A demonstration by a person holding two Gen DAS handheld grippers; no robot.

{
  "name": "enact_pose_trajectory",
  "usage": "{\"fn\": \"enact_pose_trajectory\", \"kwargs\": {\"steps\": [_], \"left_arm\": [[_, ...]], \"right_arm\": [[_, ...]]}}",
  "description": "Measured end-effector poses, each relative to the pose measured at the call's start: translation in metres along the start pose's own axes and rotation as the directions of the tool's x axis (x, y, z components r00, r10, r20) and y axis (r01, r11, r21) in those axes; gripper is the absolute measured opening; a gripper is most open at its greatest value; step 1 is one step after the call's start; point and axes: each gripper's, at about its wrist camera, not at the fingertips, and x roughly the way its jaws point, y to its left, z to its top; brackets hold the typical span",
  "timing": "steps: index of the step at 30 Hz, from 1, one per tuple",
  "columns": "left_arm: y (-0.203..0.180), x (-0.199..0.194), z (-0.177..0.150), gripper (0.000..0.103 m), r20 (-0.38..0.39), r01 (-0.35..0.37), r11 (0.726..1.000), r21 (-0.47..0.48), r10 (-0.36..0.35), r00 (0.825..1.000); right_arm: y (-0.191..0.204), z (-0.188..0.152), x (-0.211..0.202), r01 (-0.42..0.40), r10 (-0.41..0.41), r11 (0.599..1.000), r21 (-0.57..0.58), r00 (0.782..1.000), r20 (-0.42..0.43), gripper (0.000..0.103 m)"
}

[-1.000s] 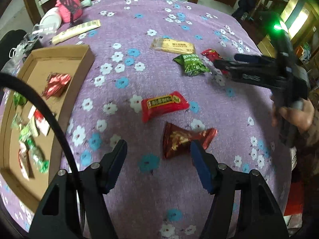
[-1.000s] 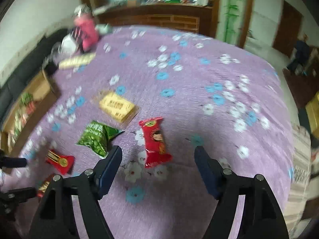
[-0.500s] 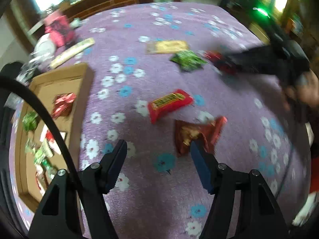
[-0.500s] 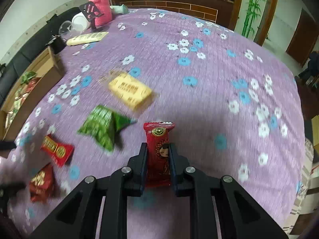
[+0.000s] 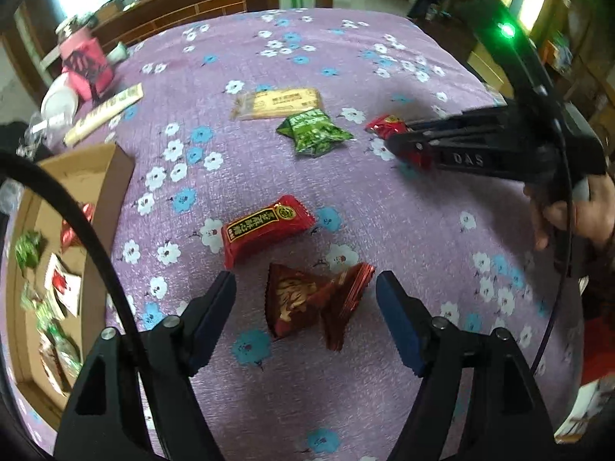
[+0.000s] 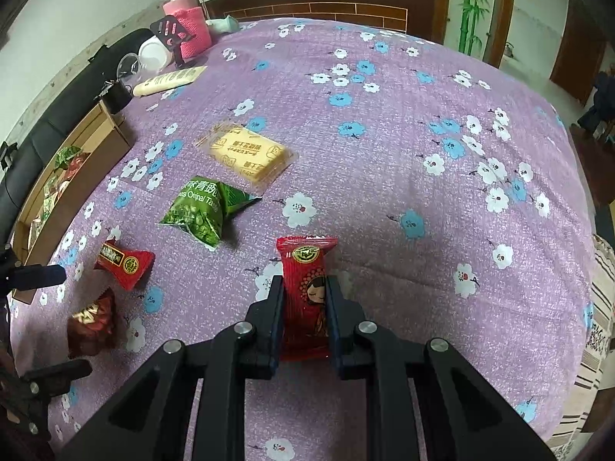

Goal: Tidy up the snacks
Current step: 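Grasp brown triangular candy with left gripper while right gripper holds red candy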

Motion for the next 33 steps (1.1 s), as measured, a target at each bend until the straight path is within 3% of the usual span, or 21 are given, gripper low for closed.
{"fn": "enact_pose_trajectory", "kwargs": {"steps": [9,11,12,13,18,21,33], "left_arm": [[0.010,0.024,-0.003,0.078,-0.046,0.010,0.995,-0.100,-0.014,0.999],[0.017,0.030,-0.005,0.069,-0.049,0.048,0.986,-0.158,-0.057,0.997],[0.019,0.028,-0.006,0.067,-0.031,0.050,0.985,-0.167,-0.056,0.998],[0.020,0.028,-0.006,0.058,-0.022,0.050,0.984,-0.172,-0.054,0.998],[0.024,0.026,-0.009,0.045,0.007,0.050,0.982,-0.183,-0.049,0.999],[0.026,0.025,-0.010,0.032,0.012,0.034,0.982,-0.188,-0.033,0.999],[0.038,0.015,-0.027,0.031,0.041,0.081,0.967,-0.243,-0.073,0.996]], "right_arm": [[0.000,-0.001,-0.001,-0.003,0.003,1.000,0.004,1.000,0.011,0.019],[0.001,-0.003,-0.001,0.004,-0.004,1.000,0.002,1.000,0.024,0.019],[0.001,-0.004,-0.001,0.007,-0.007,1.000,0.003,1.000,0.031,0.019],[0.001,-0.004,-0.001,0.007,-0.008,1.000,0.007,0.999,0.037,0.019],[0.000,-0.007,-0.003,0.005,-0.006,1.000,0.030,0.998,0.059,0.020],[0.000,-0.010,-0.004,0.000,-0.003,0.999,0.047,0.998,0.070,0.020],[0.015,-0.034,-0.017,0.028,-0.031,0.997,0.066,0.998,0.057,0.020]]}}
